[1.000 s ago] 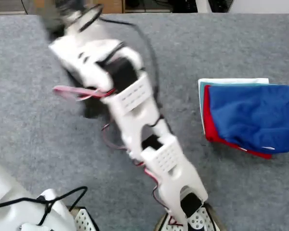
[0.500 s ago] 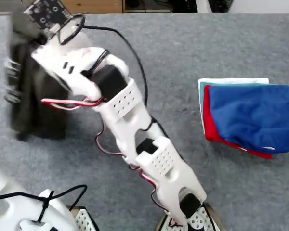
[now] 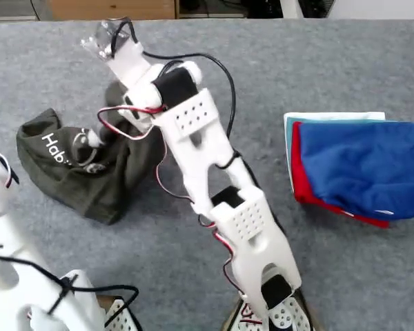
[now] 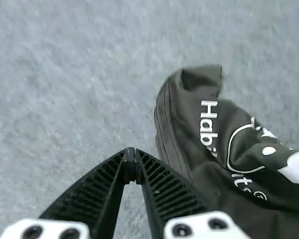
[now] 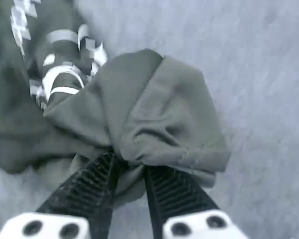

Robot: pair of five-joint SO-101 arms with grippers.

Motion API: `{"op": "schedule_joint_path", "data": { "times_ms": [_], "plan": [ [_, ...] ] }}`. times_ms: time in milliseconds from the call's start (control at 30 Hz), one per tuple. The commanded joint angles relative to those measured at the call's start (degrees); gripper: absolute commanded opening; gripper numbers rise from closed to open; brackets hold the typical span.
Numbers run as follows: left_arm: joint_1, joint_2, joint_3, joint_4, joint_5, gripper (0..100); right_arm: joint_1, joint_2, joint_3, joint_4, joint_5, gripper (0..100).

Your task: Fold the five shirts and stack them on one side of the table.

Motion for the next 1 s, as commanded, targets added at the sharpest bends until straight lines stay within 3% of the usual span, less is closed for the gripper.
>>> {"op": "schedule_joint_path", "data": {
  "times_ms": [0,100,267,600,667,800,967],
  "plan": [
    [0.6,8.3,-0.2,-2.5,0.4,2,1.0,-12.3,16.1,1.0,-0.4,0.3],
    [-1.6,19.8,-5.2,-2.2,1.3,3,0.5,-19.3,28.3,0.7,-0.5,0.3],
    [-4.0,37.5,-21.5,4.7,6.4,15,2.0,-27.8,47.3,-2.7,-0.4,0.3],
    [3.3,62.4,-41.0,8.9,10.1,20,5.1,-37.8,82.5,-19.4,-0.4,0.7],
    [4.5,64.2,-45.3,10.6,11.6,20,5.1,-39.7,86.7,-21.7,-0.4,4.6],
    [4.4,66.2,-57.4,12.6,22.2,20,5.2,-41.9,91.1,-22.5,2.2,17.9],
    [4.9,69.2,-69.9,12.6,28.7,20,5.5,-44.7,88.9,-20.6,5.9,19.5]
  ]
}}
